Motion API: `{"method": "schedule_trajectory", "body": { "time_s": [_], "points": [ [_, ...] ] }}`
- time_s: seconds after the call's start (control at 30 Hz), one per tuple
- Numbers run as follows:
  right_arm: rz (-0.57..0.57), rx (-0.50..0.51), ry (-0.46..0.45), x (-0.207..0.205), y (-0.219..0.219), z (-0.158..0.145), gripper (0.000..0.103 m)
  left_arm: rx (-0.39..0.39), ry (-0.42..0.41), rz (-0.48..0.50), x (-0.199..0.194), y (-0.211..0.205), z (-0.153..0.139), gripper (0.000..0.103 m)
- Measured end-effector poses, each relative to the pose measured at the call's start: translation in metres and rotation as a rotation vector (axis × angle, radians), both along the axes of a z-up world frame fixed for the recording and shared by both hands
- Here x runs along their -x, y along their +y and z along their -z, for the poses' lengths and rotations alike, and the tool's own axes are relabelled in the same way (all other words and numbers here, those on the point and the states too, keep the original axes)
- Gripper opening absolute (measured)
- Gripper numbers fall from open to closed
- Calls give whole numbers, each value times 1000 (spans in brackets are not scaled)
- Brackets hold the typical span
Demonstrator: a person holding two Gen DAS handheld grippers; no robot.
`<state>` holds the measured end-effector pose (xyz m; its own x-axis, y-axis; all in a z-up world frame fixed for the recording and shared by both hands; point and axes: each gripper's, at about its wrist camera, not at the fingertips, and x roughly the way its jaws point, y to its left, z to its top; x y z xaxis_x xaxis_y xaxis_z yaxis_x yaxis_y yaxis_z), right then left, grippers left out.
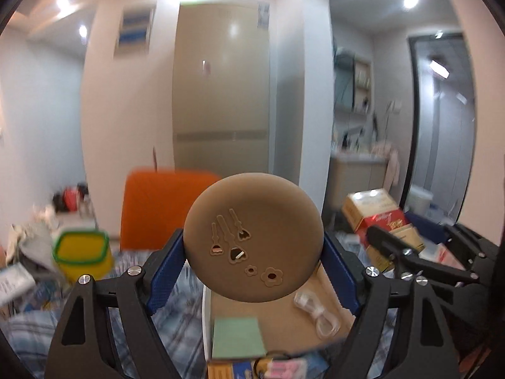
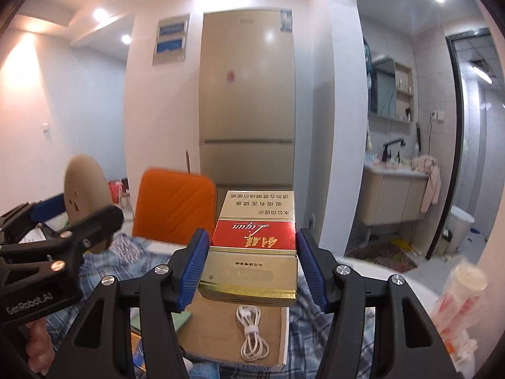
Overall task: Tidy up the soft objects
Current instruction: 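Lower the pad and red-gold pack into the box and open both tools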
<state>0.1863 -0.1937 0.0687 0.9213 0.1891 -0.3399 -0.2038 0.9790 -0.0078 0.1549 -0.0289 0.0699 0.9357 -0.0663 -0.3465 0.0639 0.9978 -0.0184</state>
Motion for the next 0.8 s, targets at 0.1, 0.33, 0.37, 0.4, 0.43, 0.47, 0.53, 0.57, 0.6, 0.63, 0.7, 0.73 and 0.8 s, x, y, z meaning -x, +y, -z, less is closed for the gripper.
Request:
{"method": "schedule_trajectory", "body": {
  "time_s": [0.1,0.33,0.37,0.4,0.43,0.47,0.53,0.57,0.6,0.63,0.7,0.73,0.8],
  "points": [
    [4,13,81,-20,1,28,60,-33,129,-4,-25,-3,29,82],
    [-25,33,269,-49,6,83,60,17,265,15,-53,1,77,82],
    [-26,34,288,-52,6,89,60,10,267,9,-53,0,79,82],
    [-26,35,298,-54,6,92,60,9,271,4,-55,2,80,82],
    [-27,35,306,-55,7,96,60,16,277,2,-56,2,82,82],
    [-31,36,315,-57,7,99,60,27,283,2,-56,2,83,82],
    [-36,63,323,-57,11,105,60,40,284,5,-58,5,78,82],
    [-41,81,326,-57,14,108,60,36,280,5,-57,6,77,82],
    [-49,84,330,-57,15,109,60,30,272,6,-55,5,76,83],
    [-56,80,334,-59,13,110,60,27,266,9,-53,5,76,83],
    [-60,85,326,-59,14,111,61,26,253,11,-51,7,76,88],
    [-56,89,318,-59,15,112,71,31,241,12,-50,8,74,94],
    [-28,91,299,-58,13,113,87,43,210,15,-47,10,71,103]
  ]
}}
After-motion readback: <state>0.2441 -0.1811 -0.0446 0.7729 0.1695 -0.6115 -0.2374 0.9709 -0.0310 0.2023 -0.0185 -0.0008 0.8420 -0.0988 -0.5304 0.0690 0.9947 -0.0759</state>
